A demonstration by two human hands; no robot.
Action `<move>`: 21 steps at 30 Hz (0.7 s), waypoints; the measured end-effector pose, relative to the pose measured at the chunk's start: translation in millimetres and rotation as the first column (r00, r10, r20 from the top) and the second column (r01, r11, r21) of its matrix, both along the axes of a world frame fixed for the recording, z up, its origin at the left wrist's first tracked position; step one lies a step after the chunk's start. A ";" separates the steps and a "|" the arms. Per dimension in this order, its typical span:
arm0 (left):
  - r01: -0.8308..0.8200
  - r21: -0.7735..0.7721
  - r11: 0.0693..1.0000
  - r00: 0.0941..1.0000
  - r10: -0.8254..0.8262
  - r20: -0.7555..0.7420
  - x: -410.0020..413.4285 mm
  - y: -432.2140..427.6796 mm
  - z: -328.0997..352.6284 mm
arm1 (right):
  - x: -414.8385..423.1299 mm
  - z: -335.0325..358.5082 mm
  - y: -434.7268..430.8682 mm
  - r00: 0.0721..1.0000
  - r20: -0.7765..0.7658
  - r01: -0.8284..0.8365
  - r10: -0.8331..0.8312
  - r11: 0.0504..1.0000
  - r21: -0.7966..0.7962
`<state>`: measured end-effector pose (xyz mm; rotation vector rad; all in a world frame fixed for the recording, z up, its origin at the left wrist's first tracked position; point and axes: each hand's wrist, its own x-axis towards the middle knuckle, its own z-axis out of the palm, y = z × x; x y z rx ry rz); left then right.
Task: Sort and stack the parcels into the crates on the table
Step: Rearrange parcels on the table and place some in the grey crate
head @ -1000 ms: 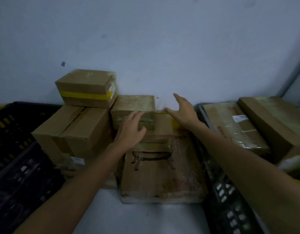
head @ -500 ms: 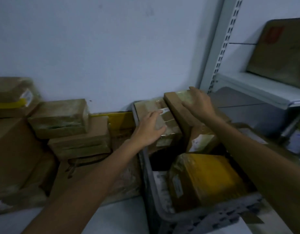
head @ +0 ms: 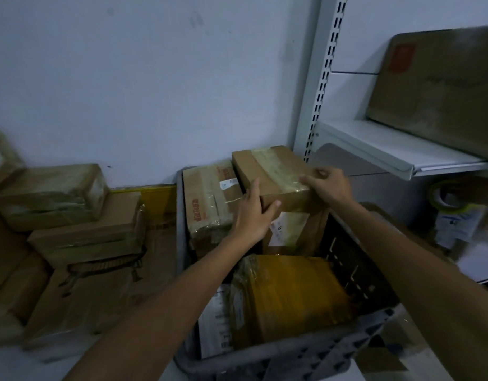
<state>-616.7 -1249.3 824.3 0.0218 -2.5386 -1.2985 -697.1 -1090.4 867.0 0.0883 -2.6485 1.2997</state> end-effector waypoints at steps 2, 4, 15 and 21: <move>-0.022 0.090 0.996 0.995 0.030 -0.091 1.8 1.3 14.4 | 1.5 17.6 -0.8 0.995 -0.097 0.026 -0.032 0.998 -0.060; -0.006 0.188 0.982 0.985 0.039 -0.169 4.3 1.5 33.4 | 7.7 38.5 -5.2 0.980 -0.193 0.019 -0.047 0.990 -0.142; 0.034 0.418 0.908 0.923 0.131 -0.361 51.6 -50.6 97.0 | 80.0 133.0 -77.6 0.816 -0.565 -0.064 -0.122 0.952 -0.298; 0.059 0.442 0.895 0.949 0.087 -0.303 76.3 -77.4 104.5 | 110.6 147.7 -105.1 0.762 -0.643 -0.084 -0.080 0.972 -0.220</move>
